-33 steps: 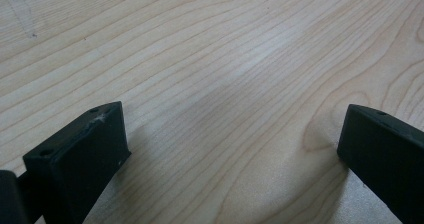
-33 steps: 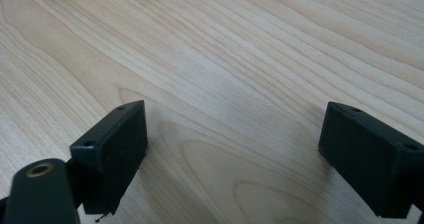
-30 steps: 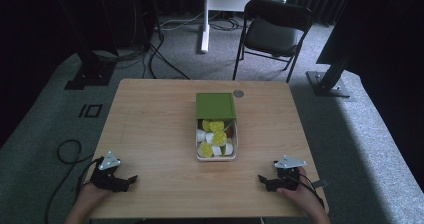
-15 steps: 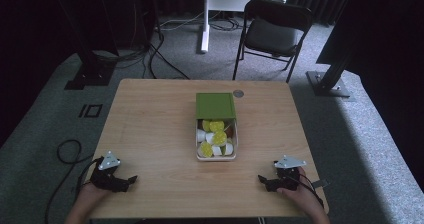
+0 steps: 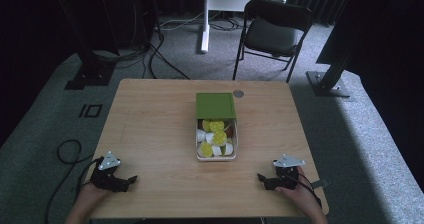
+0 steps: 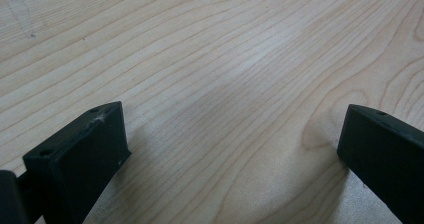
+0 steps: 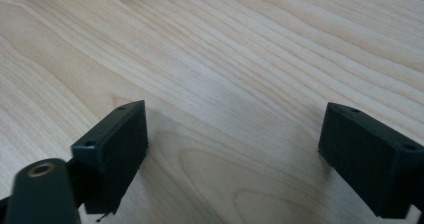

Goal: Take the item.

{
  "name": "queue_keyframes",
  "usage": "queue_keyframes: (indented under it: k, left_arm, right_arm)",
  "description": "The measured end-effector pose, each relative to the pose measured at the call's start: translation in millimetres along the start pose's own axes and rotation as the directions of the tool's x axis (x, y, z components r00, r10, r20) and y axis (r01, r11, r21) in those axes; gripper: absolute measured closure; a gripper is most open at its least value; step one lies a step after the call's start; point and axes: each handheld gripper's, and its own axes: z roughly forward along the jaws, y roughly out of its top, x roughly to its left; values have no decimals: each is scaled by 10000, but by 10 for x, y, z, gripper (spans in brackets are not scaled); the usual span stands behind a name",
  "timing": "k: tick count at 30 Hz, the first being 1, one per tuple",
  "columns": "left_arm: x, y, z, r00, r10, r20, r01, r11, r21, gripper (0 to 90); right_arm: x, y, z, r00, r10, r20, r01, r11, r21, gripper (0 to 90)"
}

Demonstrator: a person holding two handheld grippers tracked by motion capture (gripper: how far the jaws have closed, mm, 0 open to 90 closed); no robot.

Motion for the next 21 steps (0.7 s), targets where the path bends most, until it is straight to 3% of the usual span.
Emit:
queue_keyframes:
  k: [7, 17, 21]
  left_arm:
    - [0, 0, 0, 10000, 3, 1, -3, 10000, 3, 5]
    - [0, 0, -1, 10000, 1, -1, -1, 10000, 4, 5]
    - [-2, 0, -1, 10000, -8, -14, 8, 10000, 7, 5]
  right_arm:
    - [1, 66, 13, 9999, -55, 101, 54, 9999, 90, 139]
    - [18, 241, -87, 9986, 521, -95, -525, 9971, -544, 130]
    - [47, 330, -150, 9989, 423, -213, -438, 9961, -761, 131]
